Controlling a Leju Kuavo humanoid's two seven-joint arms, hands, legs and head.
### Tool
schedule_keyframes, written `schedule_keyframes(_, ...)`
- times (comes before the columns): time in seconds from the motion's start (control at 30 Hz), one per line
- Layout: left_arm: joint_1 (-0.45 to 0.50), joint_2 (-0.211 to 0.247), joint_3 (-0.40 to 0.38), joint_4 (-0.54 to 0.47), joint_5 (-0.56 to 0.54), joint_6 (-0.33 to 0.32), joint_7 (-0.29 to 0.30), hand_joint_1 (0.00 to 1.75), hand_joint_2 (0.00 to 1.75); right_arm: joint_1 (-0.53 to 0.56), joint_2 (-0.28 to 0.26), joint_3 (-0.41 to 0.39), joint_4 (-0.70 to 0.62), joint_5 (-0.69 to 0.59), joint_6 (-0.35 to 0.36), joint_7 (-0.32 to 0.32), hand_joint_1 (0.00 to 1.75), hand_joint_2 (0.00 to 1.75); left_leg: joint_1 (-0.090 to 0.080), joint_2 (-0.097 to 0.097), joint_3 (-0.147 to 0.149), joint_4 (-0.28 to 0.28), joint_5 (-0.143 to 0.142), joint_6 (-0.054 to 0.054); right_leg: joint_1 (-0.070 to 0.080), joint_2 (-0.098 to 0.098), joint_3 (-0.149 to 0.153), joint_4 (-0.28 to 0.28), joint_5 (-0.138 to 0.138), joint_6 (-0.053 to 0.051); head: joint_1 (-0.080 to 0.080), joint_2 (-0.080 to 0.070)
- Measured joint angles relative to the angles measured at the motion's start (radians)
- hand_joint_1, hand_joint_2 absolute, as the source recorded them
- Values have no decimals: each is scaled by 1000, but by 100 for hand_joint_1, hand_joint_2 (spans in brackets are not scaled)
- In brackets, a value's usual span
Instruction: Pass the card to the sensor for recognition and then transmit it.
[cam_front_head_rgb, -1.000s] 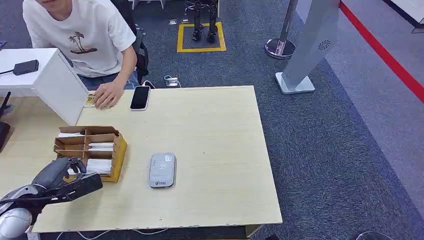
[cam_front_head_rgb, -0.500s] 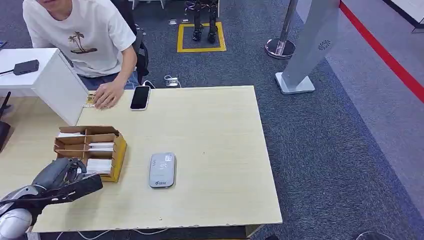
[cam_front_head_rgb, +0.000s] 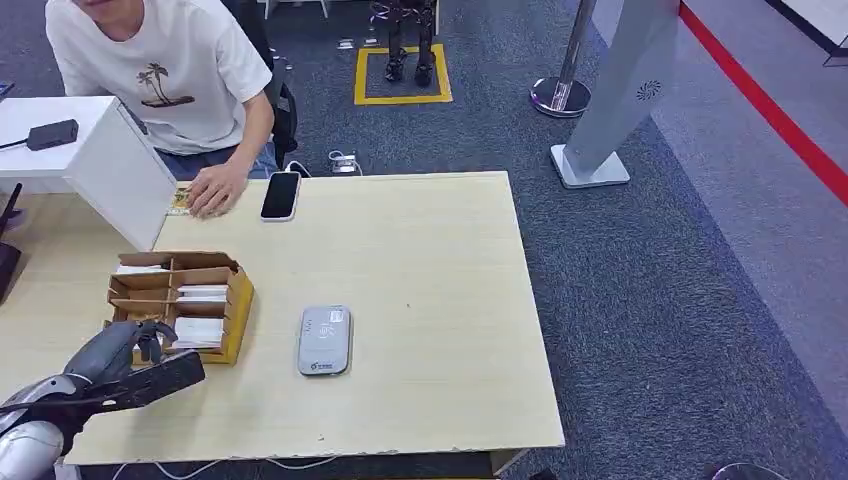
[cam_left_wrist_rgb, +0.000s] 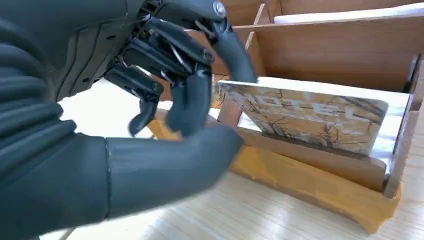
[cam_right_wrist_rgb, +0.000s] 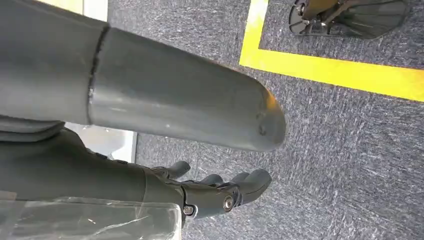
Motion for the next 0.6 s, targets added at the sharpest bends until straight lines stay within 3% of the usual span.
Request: schedule_keyframes(0.6,0,-2,0,0,-3,1,2,0,0,0,2,0,0,-2,-2,-2,0,0,0,0,0,0,0,0,0,0,0,0,0,0,0,0)
